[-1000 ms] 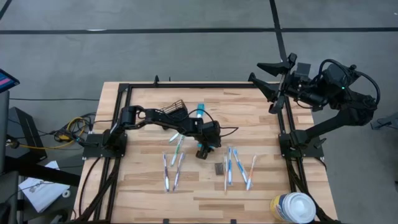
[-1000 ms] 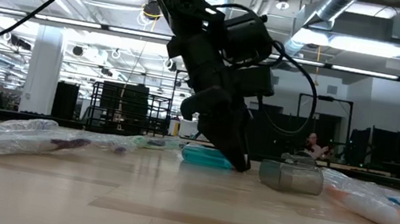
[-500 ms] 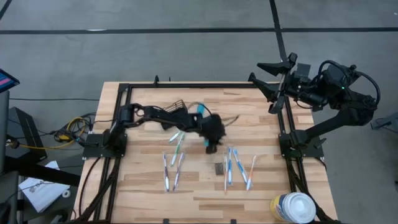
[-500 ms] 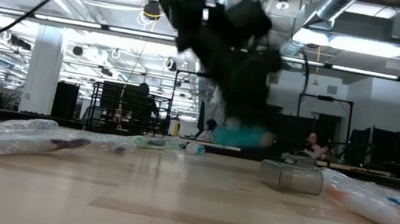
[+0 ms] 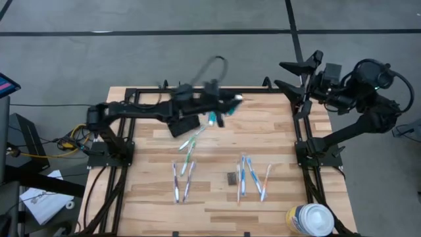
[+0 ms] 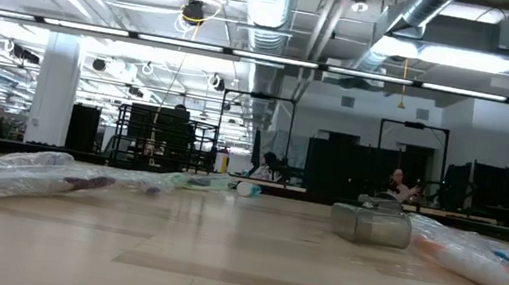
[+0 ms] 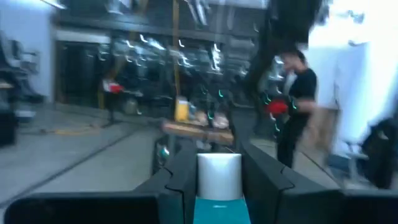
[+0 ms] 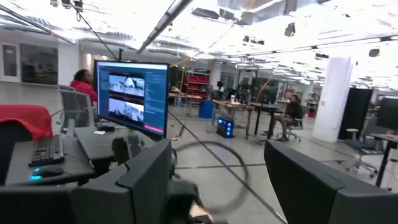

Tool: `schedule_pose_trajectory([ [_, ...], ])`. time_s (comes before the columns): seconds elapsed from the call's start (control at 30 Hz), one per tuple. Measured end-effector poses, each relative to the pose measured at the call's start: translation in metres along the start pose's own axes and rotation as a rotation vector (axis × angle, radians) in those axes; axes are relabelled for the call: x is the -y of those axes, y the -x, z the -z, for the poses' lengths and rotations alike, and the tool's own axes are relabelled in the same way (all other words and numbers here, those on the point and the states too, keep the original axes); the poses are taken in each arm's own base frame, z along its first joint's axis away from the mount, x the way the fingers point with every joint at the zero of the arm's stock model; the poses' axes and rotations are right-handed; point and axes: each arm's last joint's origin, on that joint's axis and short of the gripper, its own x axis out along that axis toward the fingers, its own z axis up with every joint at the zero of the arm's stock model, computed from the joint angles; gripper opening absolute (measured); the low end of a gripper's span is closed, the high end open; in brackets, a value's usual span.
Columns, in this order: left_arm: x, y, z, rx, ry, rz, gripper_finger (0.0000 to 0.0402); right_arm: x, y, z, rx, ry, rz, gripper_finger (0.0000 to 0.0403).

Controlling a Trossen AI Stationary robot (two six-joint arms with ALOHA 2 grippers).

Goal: Pick & Place toothbrushing station
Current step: Put the blue mouthwash into the black organizer

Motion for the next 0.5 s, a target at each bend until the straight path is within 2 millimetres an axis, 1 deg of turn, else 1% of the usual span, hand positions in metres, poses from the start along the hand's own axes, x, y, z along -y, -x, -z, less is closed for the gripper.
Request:
schedule_pose_trajectory([
  [0.03,0.001,0.008,-0.012,0.093,0.002,-0.009,0.0084,0.000,0.000,-0.001,0.004,-0.001,-0.010,0.0248],
  [0.13,0.005,0.042,-0.034,0.282,0.010,-0.031,0.0084,0.000,0.001,-0.001,0.008,-0.003,-0.015,0.0248],
  [0.2,0.006,0.065,-0.034,0.351,-0.009,-0.065,0.0084,-0.001,-0.001,0.000,0.003,-0.002,-0.019,0.0248],
  [0.37,0.004,0.122,-0.017,0.363,-0.068,-0.201,0.0084,-0.003,-0.003,0.002,-0.007,-0.036,-0.026,0.0248],
  [0.4,0.004,0.133,-0.012,0.356,-0.069,-0.206,0.0084,-0.004,-0.005,0.002,-0.011,-0.042,-0.029,0.0248],
  [0.5,-0.002,0.161,0.012,0.317,-0.069,-0.259,0.0084,-0.006,-0.009,0.005,-0.023,-0.048,-0.036,0.0248],
])
